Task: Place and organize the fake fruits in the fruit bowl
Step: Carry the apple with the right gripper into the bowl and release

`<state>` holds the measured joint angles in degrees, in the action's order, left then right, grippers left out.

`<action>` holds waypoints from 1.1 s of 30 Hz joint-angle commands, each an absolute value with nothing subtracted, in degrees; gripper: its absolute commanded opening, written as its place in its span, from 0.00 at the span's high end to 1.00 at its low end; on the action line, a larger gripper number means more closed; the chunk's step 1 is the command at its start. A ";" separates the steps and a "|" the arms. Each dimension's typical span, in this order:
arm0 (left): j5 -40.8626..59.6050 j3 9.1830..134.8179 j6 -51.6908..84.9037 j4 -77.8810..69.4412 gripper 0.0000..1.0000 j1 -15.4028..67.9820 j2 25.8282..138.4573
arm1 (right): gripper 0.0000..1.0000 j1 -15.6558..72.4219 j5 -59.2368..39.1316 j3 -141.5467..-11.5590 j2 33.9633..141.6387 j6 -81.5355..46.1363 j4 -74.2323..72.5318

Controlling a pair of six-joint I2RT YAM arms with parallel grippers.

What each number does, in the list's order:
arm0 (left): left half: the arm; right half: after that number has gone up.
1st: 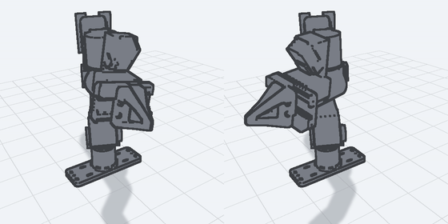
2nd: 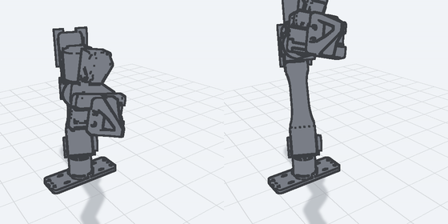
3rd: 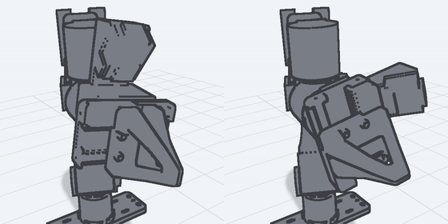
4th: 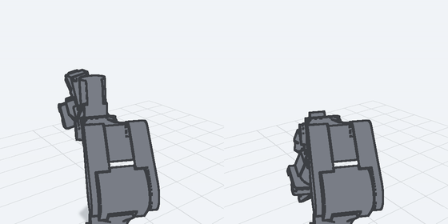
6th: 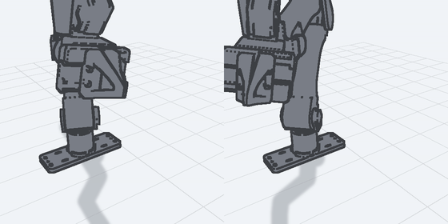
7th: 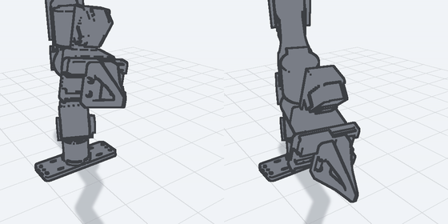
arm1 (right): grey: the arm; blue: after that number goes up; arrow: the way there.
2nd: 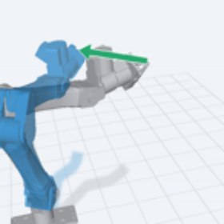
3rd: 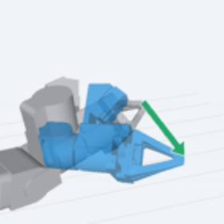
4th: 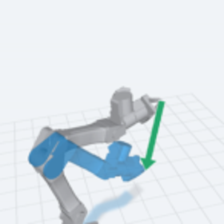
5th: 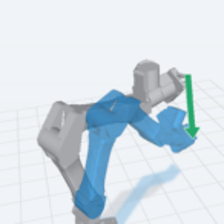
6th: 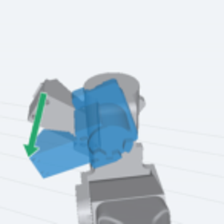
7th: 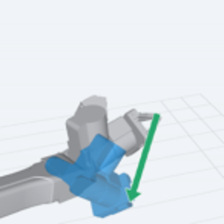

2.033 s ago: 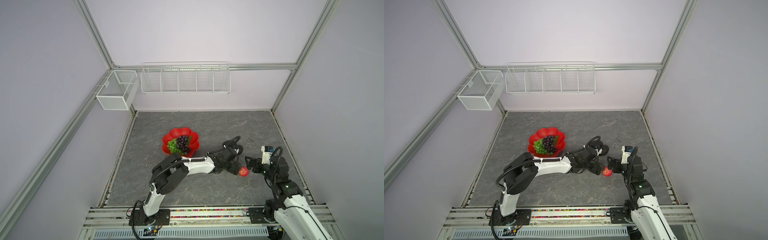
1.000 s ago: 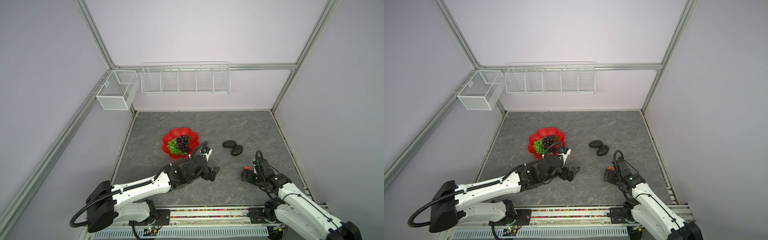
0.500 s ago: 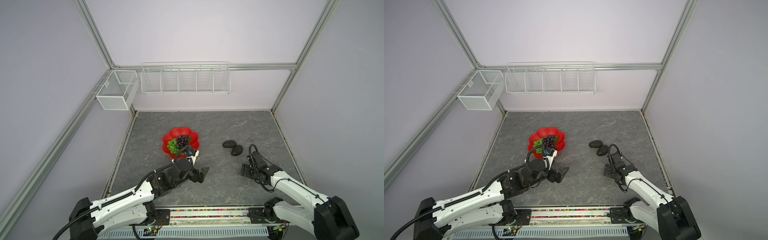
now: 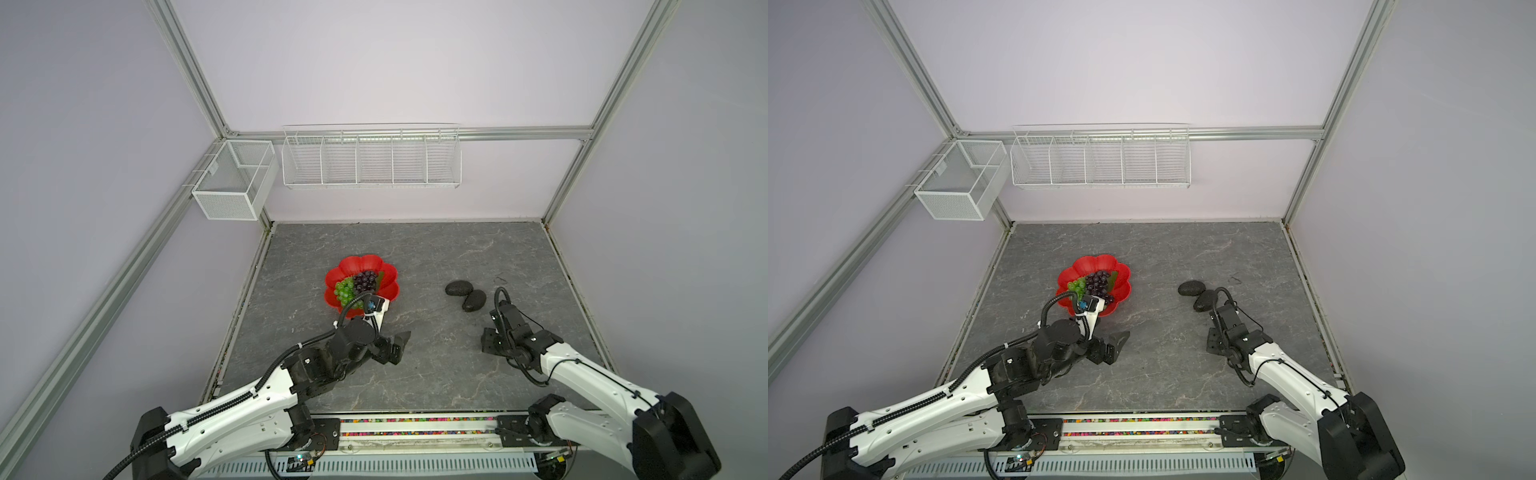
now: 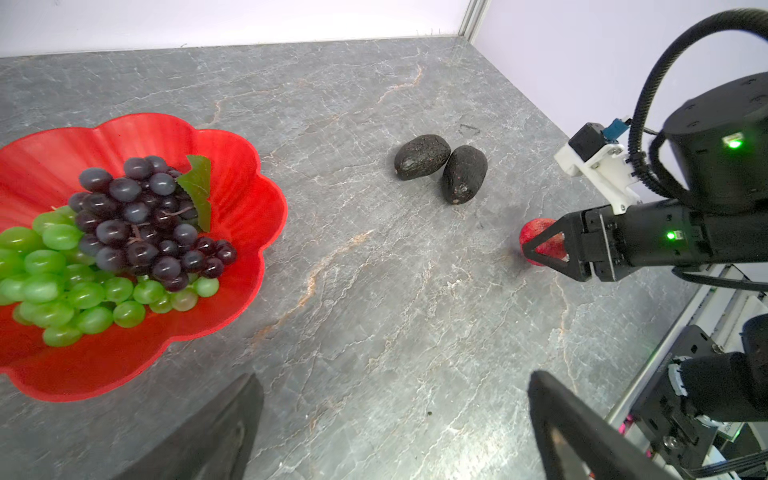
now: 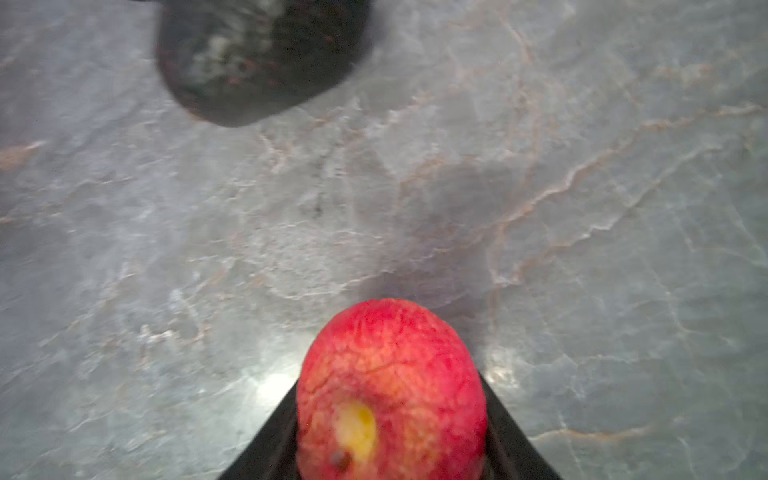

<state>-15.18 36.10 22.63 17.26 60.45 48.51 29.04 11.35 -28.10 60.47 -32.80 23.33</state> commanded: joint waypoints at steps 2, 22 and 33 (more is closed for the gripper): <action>-18.15 37.70 24.13 23.85 0.01 56.33 46.54 | 0.54 34.62 9.06 -34.76 61.30 -27.93 16.73; -5.06 35.16 25.47 26.56 0.00 36.21 35.16 | 0.53 44.64 -6.86 -84.39 117.36 -26.39 2.36; -4.38 35.44 24.90 25.93 0.00 36.21 35.59 | 0.25 44.97 -4.41 -87.48 118.57 -24.53 5.60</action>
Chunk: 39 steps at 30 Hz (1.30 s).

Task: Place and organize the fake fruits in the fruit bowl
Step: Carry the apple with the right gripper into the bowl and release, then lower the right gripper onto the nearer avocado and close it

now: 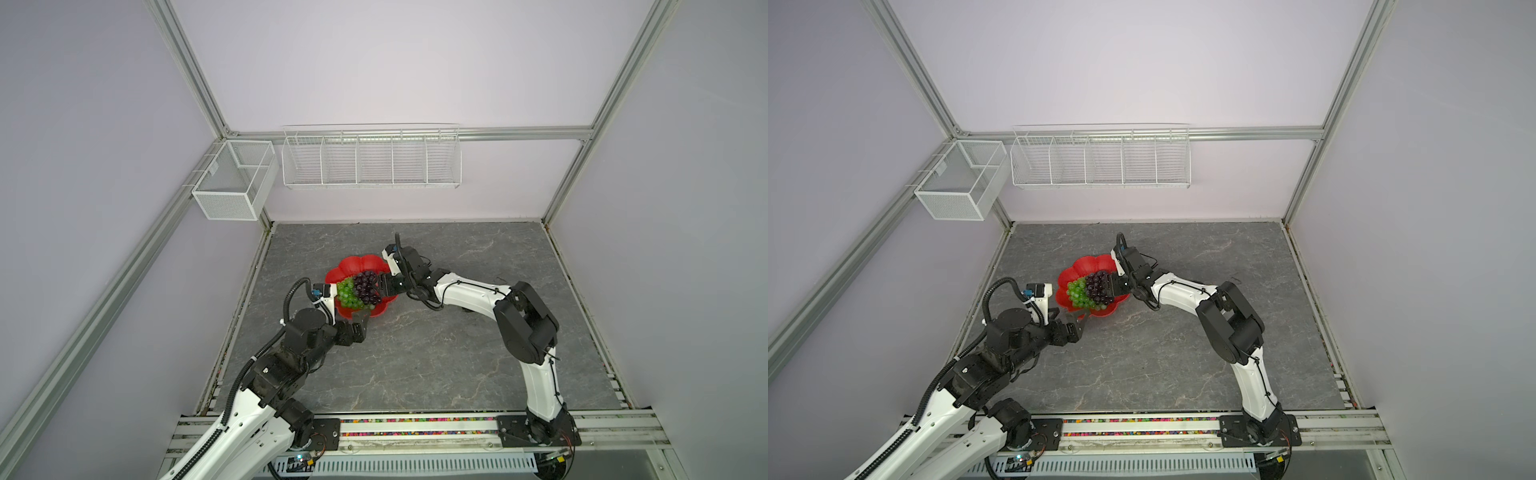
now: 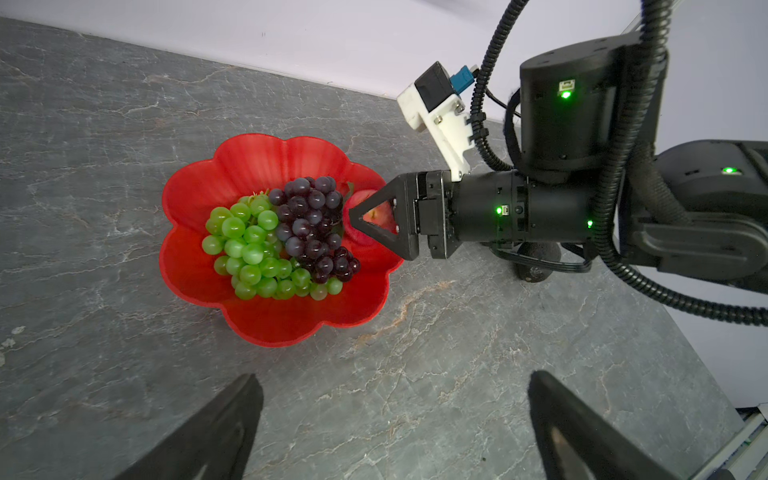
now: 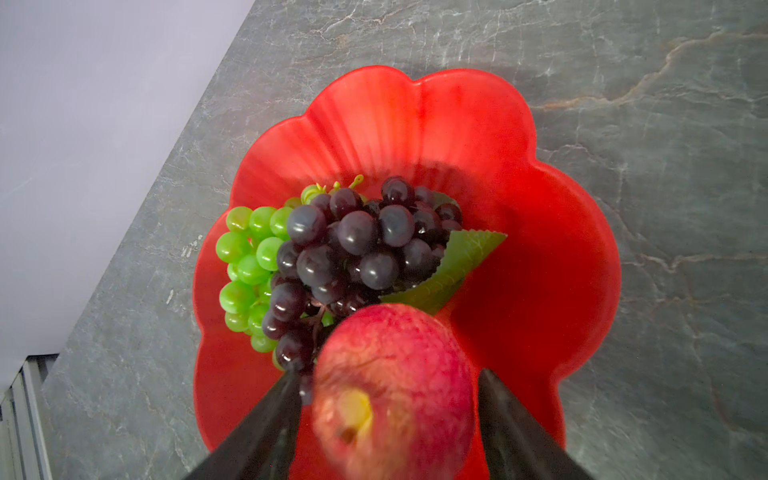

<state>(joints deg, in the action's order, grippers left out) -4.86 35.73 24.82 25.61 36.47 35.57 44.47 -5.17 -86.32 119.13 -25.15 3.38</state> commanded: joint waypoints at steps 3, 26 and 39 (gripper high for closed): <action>-3.83 35.71 24.87 25.86 0.00 36.21 35.94 | 0.23 45.00 -3.85 -87.73 117.57 -24.03 6.20; 20.80 47.44 16.48 31.78 0.00 37.00 47.95 | 0.04 35.93 33.16 -54.99 81.20 -33.14 33.01; 21.05 45.88 15.29 30.27 0.01 37.00 42.27 | 0.07 27.74 23.81 -54.67 90.31 -31.93 23.11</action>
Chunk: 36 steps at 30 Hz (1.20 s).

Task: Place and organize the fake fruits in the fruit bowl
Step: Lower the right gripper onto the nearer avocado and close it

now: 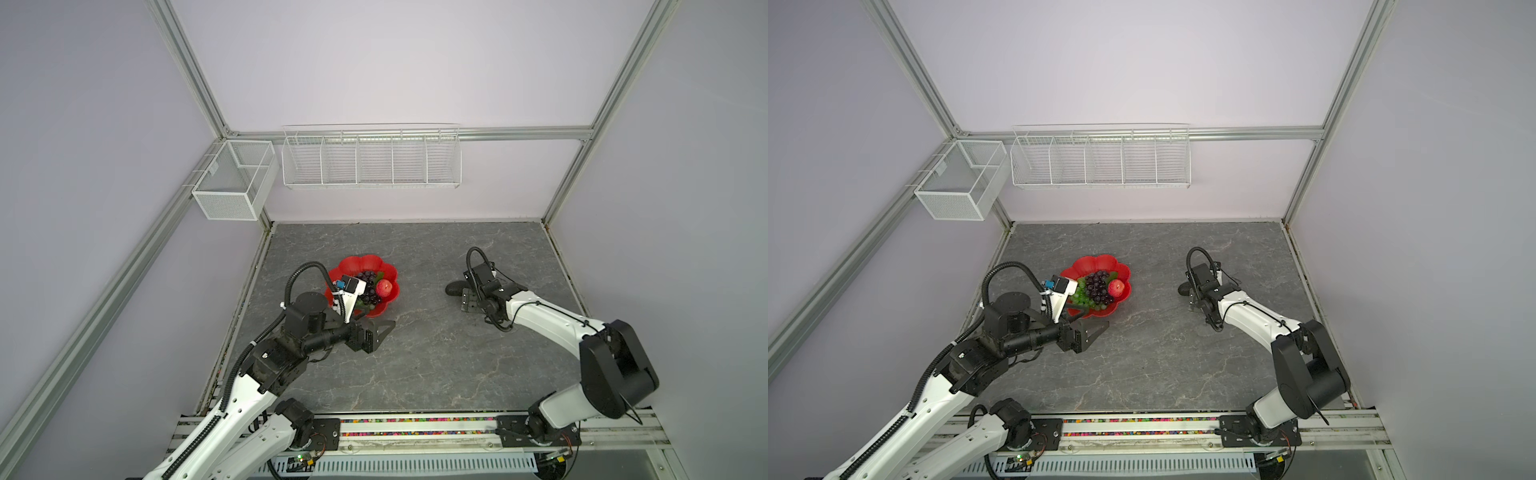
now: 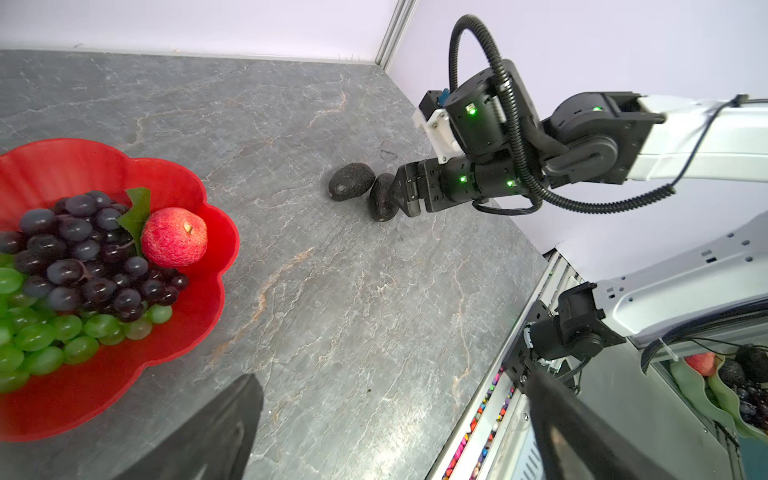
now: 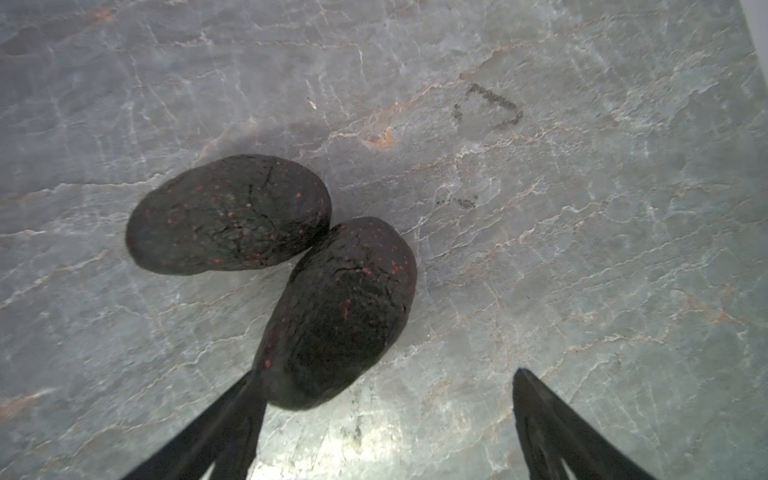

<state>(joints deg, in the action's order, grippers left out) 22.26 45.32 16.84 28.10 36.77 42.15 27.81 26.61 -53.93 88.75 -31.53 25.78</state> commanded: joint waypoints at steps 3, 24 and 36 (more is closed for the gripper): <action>20.40 46.23 15.03 30.53 0.01 37.00 42.29 | 0.07 27.72 24.00 -55.67 92.84 -32.24 21.98; 18.46 45.91 14.96 30.42 0.01 37.00 40.32 | 0.34 25.43 24.09 -52.76 94.54 -30.91 20.54; 17.84 45.79 14.92 30.68 0.01 37.00 39.81 | 0.56 25.39 22.34 -50.71 91.96 -26.06 17.11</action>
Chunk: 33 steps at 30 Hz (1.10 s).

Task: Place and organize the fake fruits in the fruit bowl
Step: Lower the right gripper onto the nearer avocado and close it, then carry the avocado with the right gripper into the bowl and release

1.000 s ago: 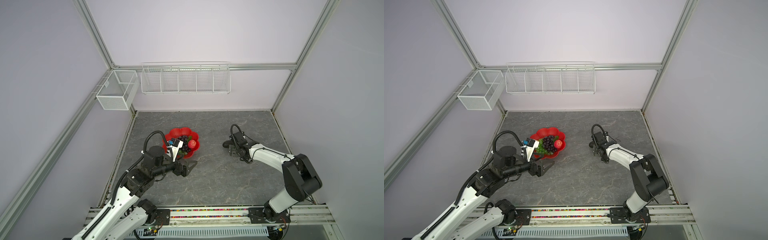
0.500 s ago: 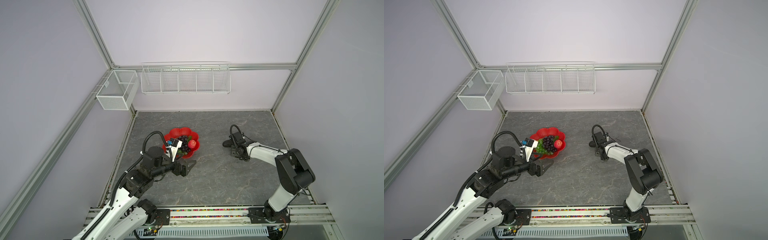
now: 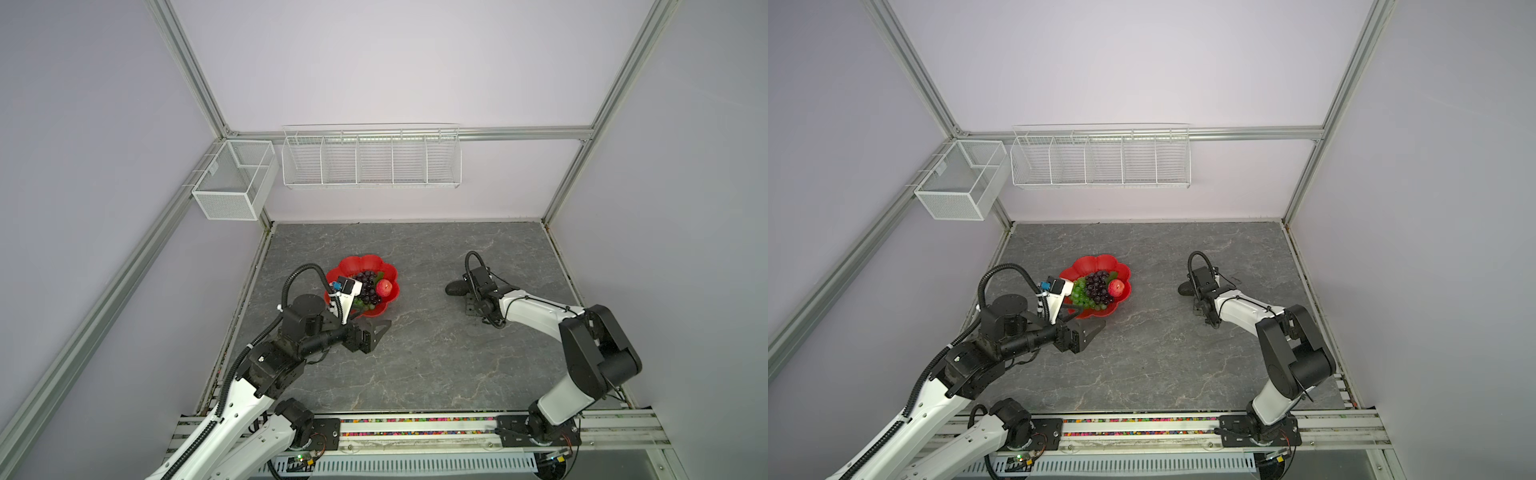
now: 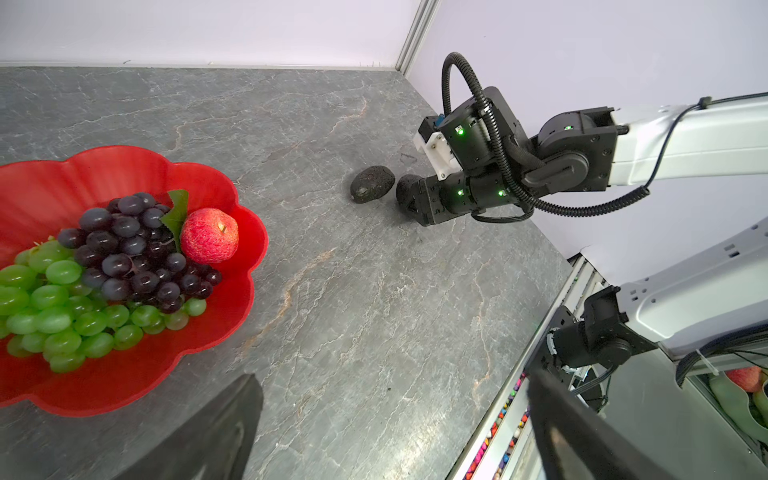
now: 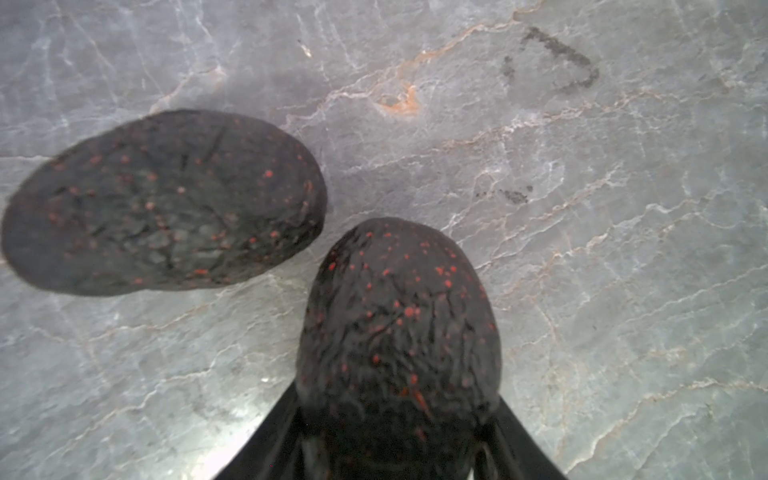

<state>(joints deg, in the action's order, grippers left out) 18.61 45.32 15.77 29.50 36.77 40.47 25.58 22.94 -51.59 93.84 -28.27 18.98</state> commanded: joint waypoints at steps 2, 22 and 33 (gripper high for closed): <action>17.77 45.88 14.98 30.67 0.01 37.00 39.92 | 0.61 25.38 22.13 -48.81 91.11 -25.76 17.33; -1.58 49.75 18.02 44.20 0.00 36.56 32.69 | 0.63 49.70 2.41 -74.58 100.69 -20.22 9.32; -5.20 46.74 17.95 43.60 0.00 35.77 25.99 | 0.63 53.09 -0.66 -87.97 118.55 -21.67 5.96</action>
<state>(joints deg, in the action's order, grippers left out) -3.03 47.35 17.93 42.06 36.18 27.46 53.21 0.05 -86.98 117.67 -21.82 7.99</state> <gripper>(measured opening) 0.995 0.539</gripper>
